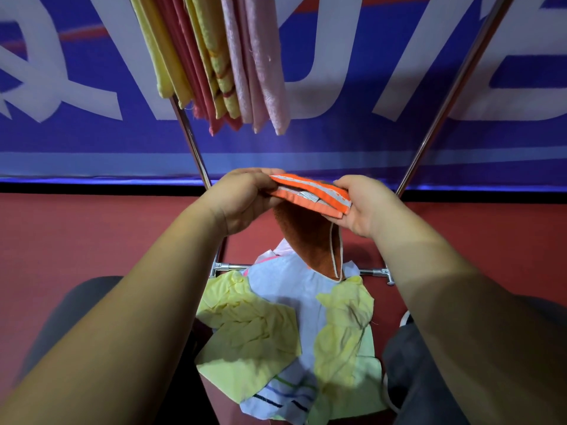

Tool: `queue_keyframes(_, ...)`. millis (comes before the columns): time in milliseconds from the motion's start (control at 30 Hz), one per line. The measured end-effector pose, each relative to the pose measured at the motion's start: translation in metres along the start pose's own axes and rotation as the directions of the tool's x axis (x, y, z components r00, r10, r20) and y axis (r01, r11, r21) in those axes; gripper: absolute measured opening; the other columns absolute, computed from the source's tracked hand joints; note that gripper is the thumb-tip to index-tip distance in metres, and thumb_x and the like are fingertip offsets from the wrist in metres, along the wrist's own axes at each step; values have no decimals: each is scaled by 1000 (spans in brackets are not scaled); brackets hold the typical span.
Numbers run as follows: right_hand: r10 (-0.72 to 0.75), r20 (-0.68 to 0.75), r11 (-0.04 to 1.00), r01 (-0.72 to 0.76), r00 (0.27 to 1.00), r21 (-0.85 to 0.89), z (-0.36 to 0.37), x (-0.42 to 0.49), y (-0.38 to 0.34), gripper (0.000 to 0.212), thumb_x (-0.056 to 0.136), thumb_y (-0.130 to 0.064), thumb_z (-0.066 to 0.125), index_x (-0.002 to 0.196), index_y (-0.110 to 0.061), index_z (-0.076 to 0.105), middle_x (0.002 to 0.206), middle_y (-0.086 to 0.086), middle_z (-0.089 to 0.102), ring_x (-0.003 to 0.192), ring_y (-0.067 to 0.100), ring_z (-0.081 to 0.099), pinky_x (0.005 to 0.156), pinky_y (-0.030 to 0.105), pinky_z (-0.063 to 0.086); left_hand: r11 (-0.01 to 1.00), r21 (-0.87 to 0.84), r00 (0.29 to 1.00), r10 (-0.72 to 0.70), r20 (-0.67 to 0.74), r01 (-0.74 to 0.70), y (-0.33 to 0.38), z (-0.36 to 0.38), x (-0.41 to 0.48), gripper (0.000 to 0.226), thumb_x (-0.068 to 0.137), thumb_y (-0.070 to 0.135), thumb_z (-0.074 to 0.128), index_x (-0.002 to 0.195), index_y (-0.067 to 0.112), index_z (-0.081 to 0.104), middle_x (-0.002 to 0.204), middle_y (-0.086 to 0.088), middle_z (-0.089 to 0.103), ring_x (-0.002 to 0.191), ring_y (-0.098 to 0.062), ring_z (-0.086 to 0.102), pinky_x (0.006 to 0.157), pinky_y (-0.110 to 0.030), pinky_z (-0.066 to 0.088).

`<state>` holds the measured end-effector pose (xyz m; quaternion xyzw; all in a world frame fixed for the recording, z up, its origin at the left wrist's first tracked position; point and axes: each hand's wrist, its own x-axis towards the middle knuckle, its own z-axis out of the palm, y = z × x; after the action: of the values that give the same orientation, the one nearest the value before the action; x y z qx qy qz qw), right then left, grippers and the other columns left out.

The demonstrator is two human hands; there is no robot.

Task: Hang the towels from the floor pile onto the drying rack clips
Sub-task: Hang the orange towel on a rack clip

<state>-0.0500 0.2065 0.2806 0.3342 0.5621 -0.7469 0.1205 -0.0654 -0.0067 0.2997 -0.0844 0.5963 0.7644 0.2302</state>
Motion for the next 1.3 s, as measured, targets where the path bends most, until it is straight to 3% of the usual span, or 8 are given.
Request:
queue_keyframes(200, -15, 52, 999, 13, 999, 43, 5, -6, 0, 30, 108, -9, 51, 136, -1, 58, 115, 23, 76, 90, 29, 77, 57, 42, 65, 1000, -11, 998, 4, -69, -5, -3, -2, 5, 29, 110, 6, 42, 123, 0, 66, 130, -26, 70, 107, -28, 73, 84, -31, 65)
queue_keyframes(333, -68, 63, 992, 61, 996, 107, 5, -7, -1, 40, 107, 2, 48, 138, -24, 51, 118, 20, 69, 91, 30, 77, 61, 43, 65, 999, -28, 998, 25, -64, -26, -1, -1, 3, 35, 111, 5, 38, 130, 9, 67, 131, -29, 68, 107, -32, 73, 84, -33, 66)
queue_keyframes(500, -86, 123, 994, 77, 989, 73, 8, -7, 0, 24, 109, 1, 46, 116, -10, 66, 102, 16, 72, 82, 20, 71, 58, 29, 63, 993, -91, 996, 65, -68, -71, 0, 3, 3, 38, 110, 3, 33, 127, 12, 65, 126, -31, 69, 97, -35, 73, 83, -36, 66)
queue_keyframes(600, -80, 162, 988, 57, 983, 142, 8, -7, -1, 26, 105, 5, 45, 116, -3, 67, 100, 16, 73, 82, 19, 72, 63, 28, 63, 987, -129, 992, 83, -95, -95, 2, 4, 3, 38, 110, 1, 28, 122, 9, 63, 120, -30, 70, 96, -38, 74, 80, -36, 67)
queue_keyframes(733, -71, 216, 986, 36, 974, 162, 6, -7, -2, 52, 91, 12, 32, 130, 3, 65, 121, 22, 69, 102, 26, 72, 79, 35, 64, 974, -220, 994, 37, -98, -58, 1, 4, 5, 32, 111, 4, 29, 126, -1, 56, 122, -33, 69, 98, -37, 75, 79, -36, 67)
queue_keyframes(833, -103, 245, 990, 75, 964, 118, 9, -9, -1, 67, 84, 21, 24, 134, 4, 65, 121, 23, 66, 102, 24, 69, 86, 35, 63, 962, -274, 997, -16, -81, -7, -1, 3, 7, 37, 109, 3, 33, 136, -15, 48, 122, -35, 69, 95, -34, 78, 80, -36, 67)
queue_keyframes(1067, -260, 276, 930, 317, 925, -187, 12, -11, 10, 45, 92, 16, 59, 103, -24, 75, 100, 6, 71, 104, 15, 70, 99, 32, 59, 941, -335, 999, -44, -5, 40, 2, -1, 5, 44, 103, 0, 33, 142, -14, 44, 130, -30, 68, 112, -33, 76, 85, -36, 66)
queue_keyframes(1300, -356, 233, 842, 419, 905, -341, 8, -7, 11, 28, 100, -9, 69, 125, -21, 73, 100, 6, 79, 90, 16, 77, 94, 35, 63, 954, -293, 998, -61, -11, 55, 4, -3, 4, 43, 104, 1, 32, 143, -13, 41, 123, -30, 71, 109, -35, 76, 87, -38, 65)
